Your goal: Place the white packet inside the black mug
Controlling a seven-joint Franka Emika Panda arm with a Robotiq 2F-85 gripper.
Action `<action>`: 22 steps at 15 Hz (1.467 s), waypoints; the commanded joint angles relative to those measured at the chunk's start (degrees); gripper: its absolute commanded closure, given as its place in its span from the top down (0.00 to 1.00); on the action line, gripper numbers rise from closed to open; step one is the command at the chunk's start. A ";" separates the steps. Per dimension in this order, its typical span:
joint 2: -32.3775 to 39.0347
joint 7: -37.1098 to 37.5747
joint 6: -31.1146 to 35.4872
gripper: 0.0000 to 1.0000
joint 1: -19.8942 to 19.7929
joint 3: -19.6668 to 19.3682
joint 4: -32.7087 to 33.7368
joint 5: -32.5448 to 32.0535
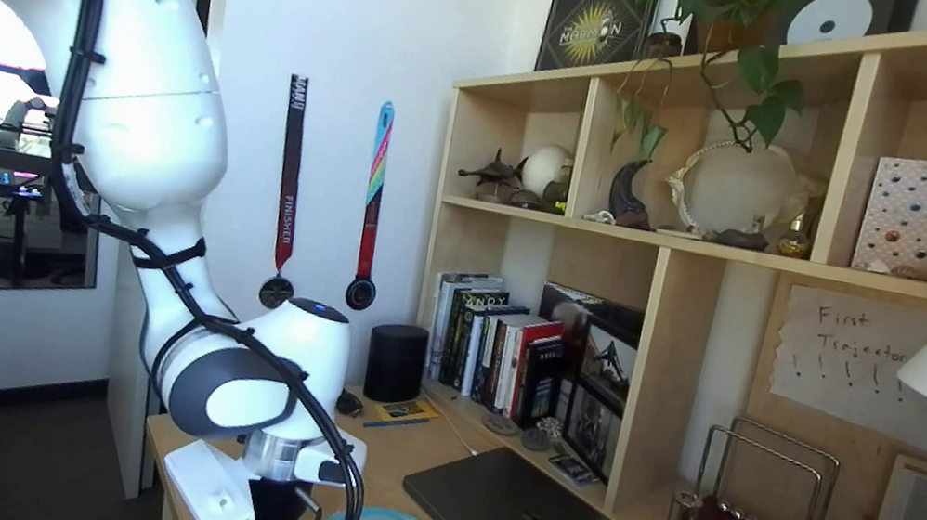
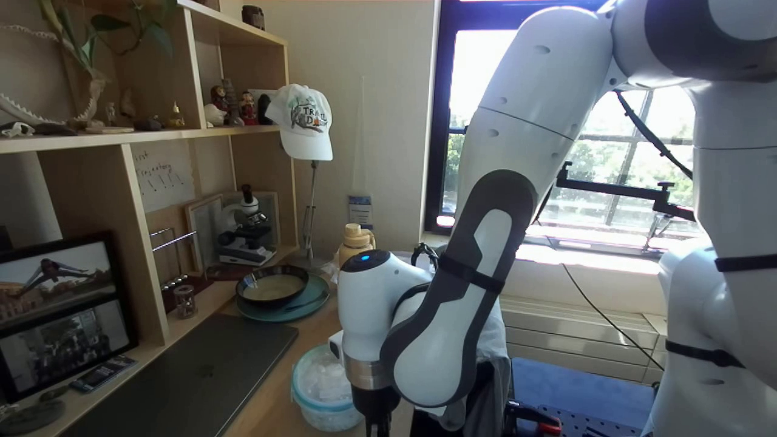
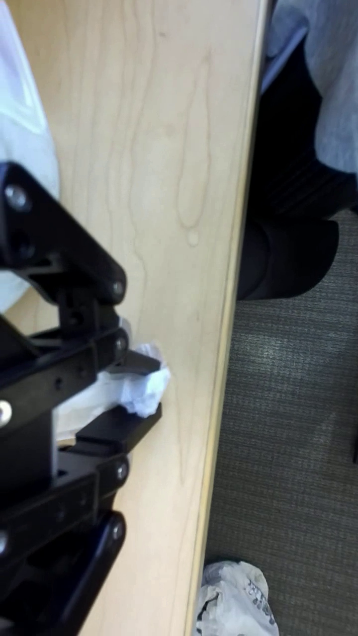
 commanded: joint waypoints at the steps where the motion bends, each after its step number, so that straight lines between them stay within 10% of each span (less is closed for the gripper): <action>1: 0.04 2.39 -1.16 0.00 0.30 -0.13 0.53 -1.95; 12: -16.05 -22.73 -40.55 0.00 -1.23 6.25 9.40 10.58; 22: -26.07 -12.82 -77.33 0.00 -3.66 -1.83 31.84 -6.31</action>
